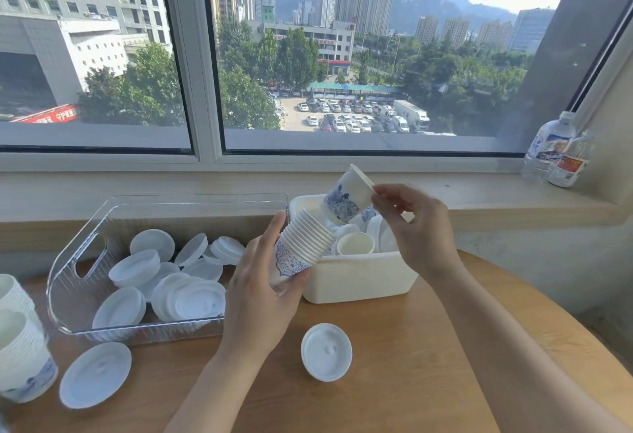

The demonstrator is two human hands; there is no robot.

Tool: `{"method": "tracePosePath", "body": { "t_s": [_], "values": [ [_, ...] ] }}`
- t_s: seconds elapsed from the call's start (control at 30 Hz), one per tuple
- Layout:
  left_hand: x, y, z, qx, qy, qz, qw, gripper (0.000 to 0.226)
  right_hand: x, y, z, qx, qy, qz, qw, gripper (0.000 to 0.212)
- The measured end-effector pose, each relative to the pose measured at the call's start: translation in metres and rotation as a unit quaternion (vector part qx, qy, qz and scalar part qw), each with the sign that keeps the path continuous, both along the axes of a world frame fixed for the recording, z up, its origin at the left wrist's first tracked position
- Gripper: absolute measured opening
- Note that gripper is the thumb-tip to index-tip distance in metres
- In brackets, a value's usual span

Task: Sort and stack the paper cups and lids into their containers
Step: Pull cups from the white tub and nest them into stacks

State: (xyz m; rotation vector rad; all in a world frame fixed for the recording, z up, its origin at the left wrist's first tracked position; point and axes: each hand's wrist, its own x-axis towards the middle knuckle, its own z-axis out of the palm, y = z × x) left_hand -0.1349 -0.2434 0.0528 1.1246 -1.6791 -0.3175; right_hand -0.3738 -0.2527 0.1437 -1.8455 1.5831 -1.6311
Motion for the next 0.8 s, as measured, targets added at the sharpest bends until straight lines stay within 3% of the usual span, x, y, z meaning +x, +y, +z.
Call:
{"method": "tracePosePath", "body": {
  "t_s": [0.3, 0.8],
  "values": [
    [-0.007, 0.013, 0.001, -0.003, 0.005, -0.007, 1.0, 0.097, 0.009, 0.037, -0.014, 0.031, -0.028, 0.077, 0.996, 0.029],
    [-0.002, 0.038, -0.011, 0.023, -0.002, -0.042, 0.999, 0.103, 0.025, 0.057, -0.035, 0.111, 0.033, 0.136, 0.984, 0.023]
  ]
}}
